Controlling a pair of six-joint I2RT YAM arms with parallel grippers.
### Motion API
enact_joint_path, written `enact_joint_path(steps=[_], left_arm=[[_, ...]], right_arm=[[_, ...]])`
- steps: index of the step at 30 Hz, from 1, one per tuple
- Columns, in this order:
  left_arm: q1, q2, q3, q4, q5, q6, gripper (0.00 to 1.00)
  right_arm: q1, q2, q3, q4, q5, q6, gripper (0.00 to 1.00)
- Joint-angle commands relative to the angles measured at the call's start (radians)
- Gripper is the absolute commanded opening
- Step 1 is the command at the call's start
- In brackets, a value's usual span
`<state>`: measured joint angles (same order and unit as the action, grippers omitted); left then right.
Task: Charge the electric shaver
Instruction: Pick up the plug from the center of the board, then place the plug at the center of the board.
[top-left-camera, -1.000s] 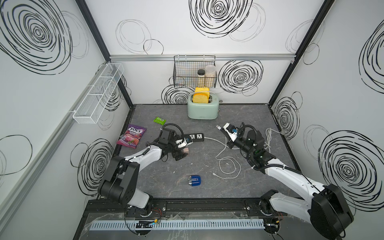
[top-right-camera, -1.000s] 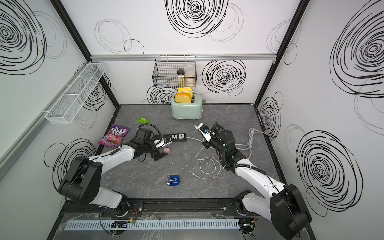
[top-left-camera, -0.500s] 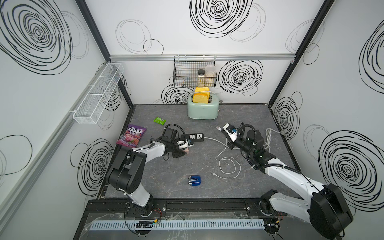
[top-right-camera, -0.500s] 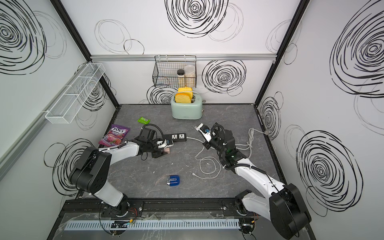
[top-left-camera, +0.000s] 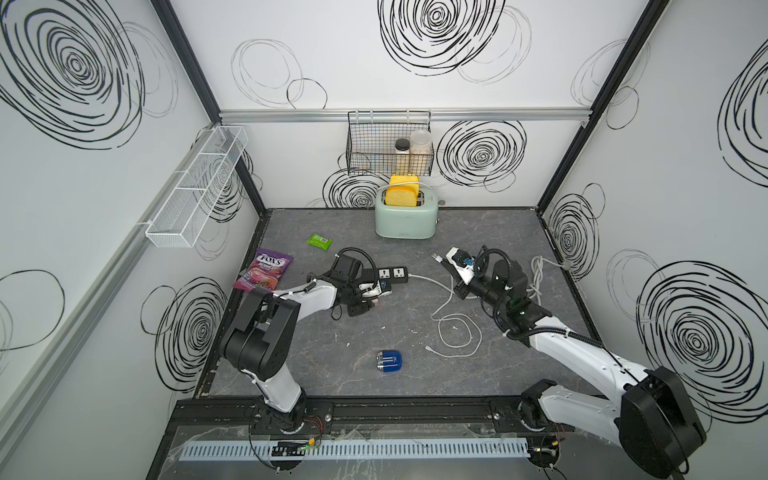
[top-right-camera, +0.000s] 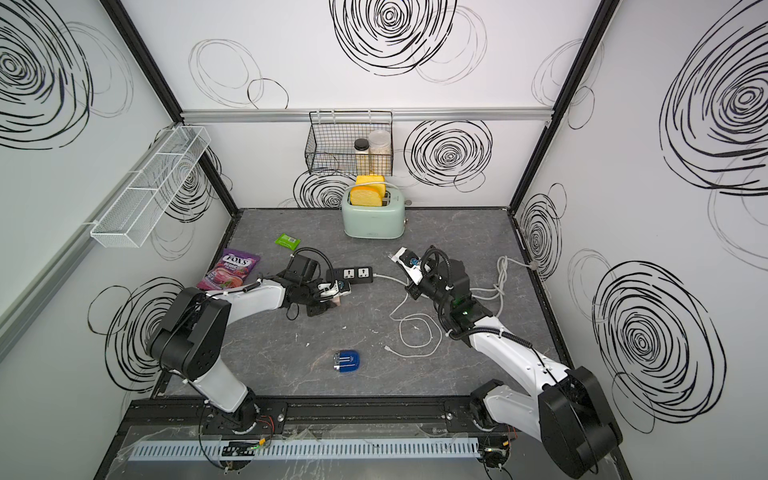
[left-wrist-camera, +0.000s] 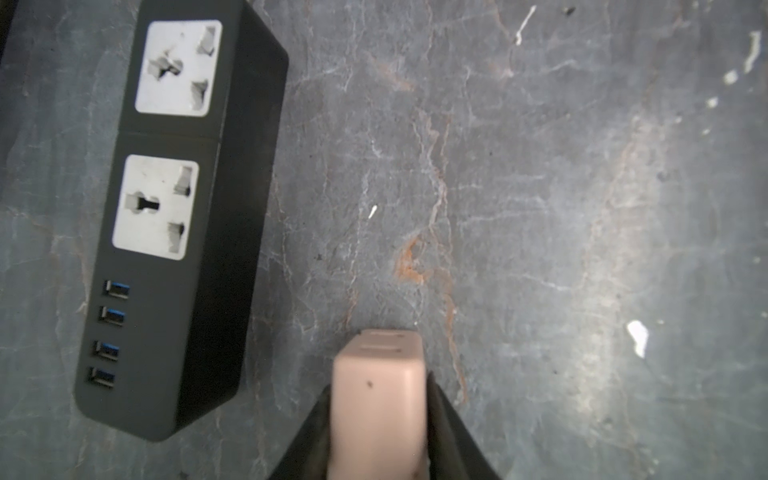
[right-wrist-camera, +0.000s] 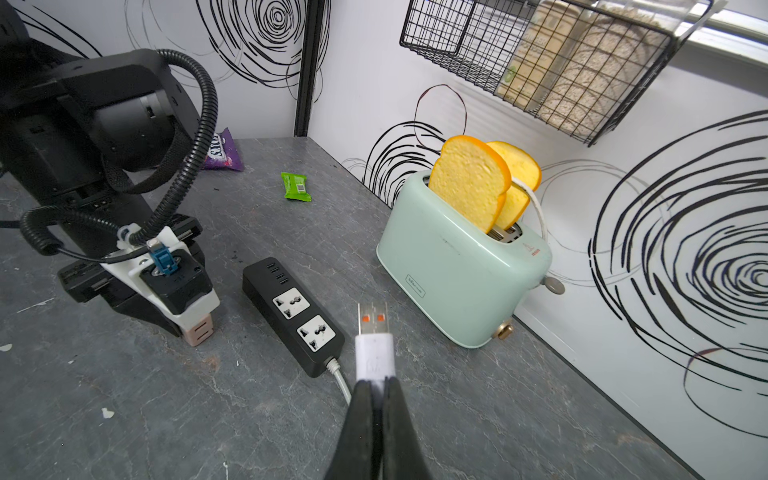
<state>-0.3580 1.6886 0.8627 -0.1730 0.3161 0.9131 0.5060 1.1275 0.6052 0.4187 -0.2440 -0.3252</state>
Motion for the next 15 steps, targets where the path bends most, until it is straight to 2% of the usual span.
enact_joint_path(steps=[1,4,7,12,15], left_arm=[[-0.024,-0.001,0.018,-0.013,-0.015,-0.017,0.32],[-0.047,-0.055,0.021,0.033,-0.013,-0.126,0.32],[-0.076,-0.123,0.025,0.103,-0.014,-0.284,0.27],[-0.156,-0.149,0.048,0.132,-0.186,-0.582,0.27],[-0.175,-0.146,0.051,0.090,-0.188,-0.714,0.26]], right_arm=[[-0.006,-0.027,-0.014,0.009,-0.006,-0.001,0.00],[-0.005,-0.038,-0.023,0.021,0.004,-0.001,0.00],[-0.005,-0.037,-0.028,0.034,0.003,-0.002,0.00],[-0.004,-0.033,-0.031,0.036,0.002,-0.008,0.00],[-0.002,-0.042,-0.036,0.042,0.009,-0.008,0.00]])
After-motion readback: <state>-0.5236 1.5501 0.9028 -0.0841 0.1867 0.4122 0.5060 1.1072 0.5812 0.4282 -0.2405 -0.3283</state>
